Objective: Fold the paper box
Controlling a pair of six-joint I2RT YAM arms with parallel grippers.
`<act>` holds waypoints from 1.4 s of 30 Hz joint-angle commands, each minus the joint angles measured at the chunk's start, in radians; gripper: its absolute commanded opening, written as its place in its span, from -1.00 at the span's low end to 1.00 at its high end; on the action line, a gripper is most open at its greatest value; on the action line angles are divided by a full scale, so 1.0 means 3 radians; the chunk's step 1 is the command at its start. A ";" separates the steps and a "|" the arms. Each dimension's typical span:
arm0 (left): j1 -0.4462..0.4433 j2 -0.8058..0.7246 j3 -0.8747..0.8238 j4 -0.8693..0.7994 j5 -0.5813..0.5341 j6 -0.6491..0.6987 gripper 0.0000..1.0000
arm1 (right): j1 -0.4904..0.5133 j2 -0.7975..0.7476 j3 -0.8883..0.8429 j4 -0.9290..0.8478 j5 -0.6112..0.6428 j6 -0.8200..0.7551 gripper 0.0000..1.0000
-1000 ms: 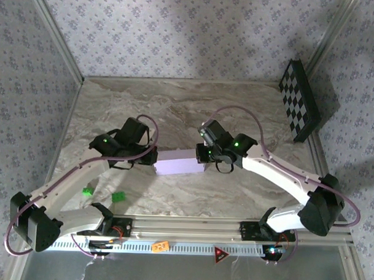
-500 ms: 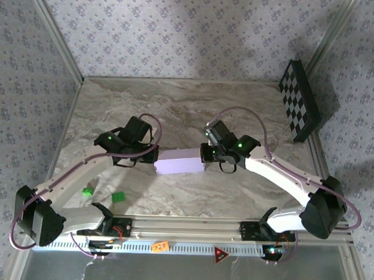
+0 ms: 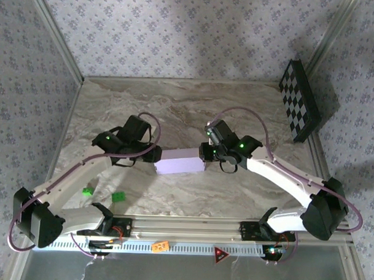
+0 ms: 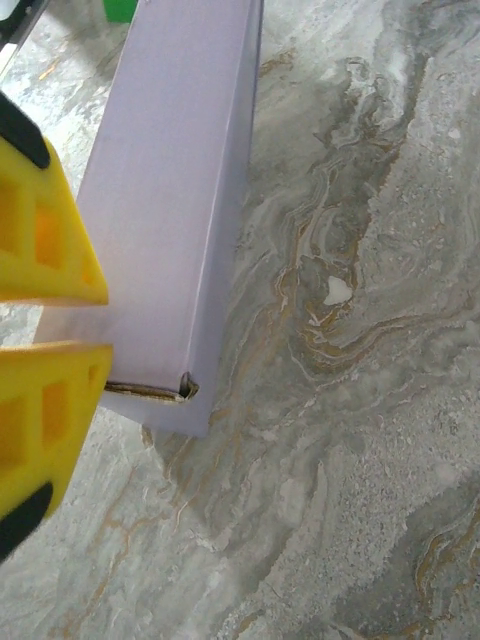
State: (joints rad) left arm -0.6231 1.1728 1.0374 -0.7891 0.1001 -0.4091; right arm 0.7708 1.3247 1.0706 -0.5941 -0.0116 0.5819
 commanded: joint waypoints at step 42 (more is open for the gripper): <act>0.0430 0.0296 -0.0189 0.1144 0.1078 -0.0483 0.37 | -0.0404 0.0244 0.0275 0.0260 -0.0800 -0.0120 -0.03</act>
State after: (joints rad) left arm -0.4889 1.2354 0.9138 -0.5041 0.3706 -0.5743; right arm 0.6426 1.3777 1.0954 -0.5507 -0.2230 0.5564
